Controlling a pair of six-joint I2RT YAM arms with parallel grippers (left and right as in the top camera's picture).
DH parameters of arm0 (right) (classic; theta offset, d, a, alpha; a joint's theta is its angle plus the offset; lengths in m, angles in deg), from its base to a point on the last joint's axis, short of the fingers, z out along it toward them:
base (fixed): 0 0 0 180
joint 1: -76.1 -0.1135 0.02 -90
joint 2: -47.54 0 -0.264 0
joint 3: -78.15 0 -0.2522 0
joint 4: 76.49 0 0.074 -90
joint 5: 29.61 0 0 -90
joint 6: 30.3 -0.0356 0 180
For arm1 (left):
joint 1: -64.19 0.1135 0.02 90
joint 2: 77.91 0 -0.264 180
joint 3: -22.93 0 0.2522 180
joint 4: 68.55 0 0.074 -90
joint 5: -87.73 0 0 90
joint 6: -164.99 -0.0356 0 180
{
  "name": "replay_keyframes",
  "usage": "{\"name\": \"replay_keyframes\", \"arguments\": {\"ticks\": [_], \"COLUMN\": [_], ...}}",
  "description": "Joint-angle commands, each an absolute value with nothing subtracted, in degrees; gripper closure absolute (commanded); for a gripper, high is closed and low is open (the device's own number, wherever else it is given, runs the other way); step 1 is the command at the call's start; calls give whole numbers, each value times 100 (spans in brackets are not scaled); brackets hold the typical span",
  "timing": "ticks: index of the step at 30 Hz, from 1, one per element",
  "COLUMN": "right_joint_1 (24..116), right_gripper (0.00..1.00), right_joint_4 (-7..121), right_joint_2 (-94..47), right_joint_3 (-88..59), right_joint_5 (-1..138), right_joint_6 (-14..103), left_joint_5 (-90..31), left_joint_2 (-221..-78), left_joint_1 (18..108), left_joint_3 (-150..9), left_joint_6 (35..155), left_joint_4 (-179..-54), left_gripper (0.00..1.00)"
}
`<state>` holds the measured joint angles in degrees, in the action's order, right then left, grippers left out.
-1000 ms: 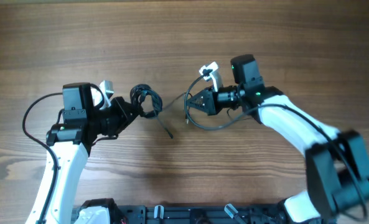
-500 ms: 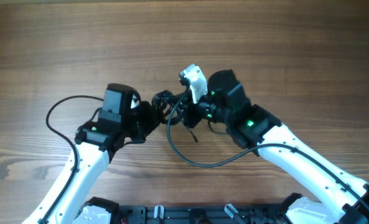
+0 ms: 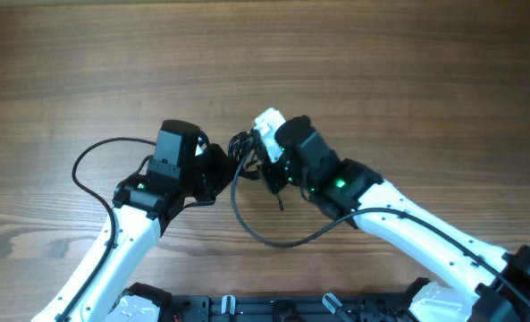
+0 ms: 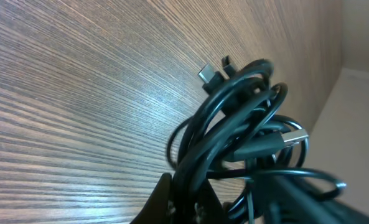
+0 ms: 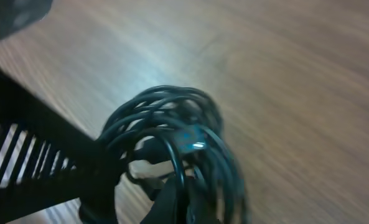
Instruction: Untangle cables
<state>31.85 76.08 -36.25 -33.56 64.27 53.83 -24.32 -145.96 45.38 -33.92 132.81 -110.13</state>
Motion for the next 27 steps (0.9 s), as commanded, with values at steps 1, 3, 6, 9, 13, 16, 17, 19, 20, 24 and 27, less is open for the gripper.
{"name": "replay_keyframes", "arguments": {"ticks": [1, 3, 6, 9, 13, 16, 17, 19, 20, 24, 27], "right_joint_1": [2911, 2874, 2876, 2890, 3099, 3394, 3429, 3429, 3429, 3429, 3429], "right_gripper": [95, 94, 81, 40, 20, 20, 20, 22, 28, 52, 62], "right_joint_4": [7661, 7731, 7639, 7650, 7451, 7005, 6775, 6253, 6015, 5816, 5973], "right_joint_2": [-3789, -3791, -3929, -3994, -3526, -2842, -2709, -2681, -2733, -3019, -3212], "right_joint_3": [-3359, -3359, -3359, -3354, -3182, -3168, -3171, -3177, -3232, -3383, -3383], "right_joint_5": [6575, 6569, 6468, 6468, 6470, 6569, 6626, 6916, 6967, 7176, 7548], "right_joint_6": [5523, 5523, 5521, 5424, 4613, 4327, 4519, 5241, 5287, 5298, 5363], "left_joint_5": [-2423, -2423, -2482, -2790, -2458, -2359, -2342, -2340, -2340, -2340, -2342], "left_joint_2": [-14579, -14579, -14577, -14572, -14575, -14575, -14575, -14575, -14575, -14575, -14575], "left_joint_1": [4516, 4518, 4516, 4518, 4518, 4525, 4540, 4558, 4577, 4582, 4582], "left_joint_3": [-3511, -3511, -3511, -3511, -3511, -3511, -3511, -3511, -3511, -3511, -3511], "left_joint_6": [13425, 13423, 13346, 12918, 12922, 12949, 12968, 12966, 12964, 12936, 12920], "left_joint_4": [-10888, -10884, -10735, -10545, -10595, -10563, -10560, -10538, -10538, -10541, -10545], "left_gripper": [96, 96, 96, 96, 96, 96, 96, 96, 96, 96, 96]}}
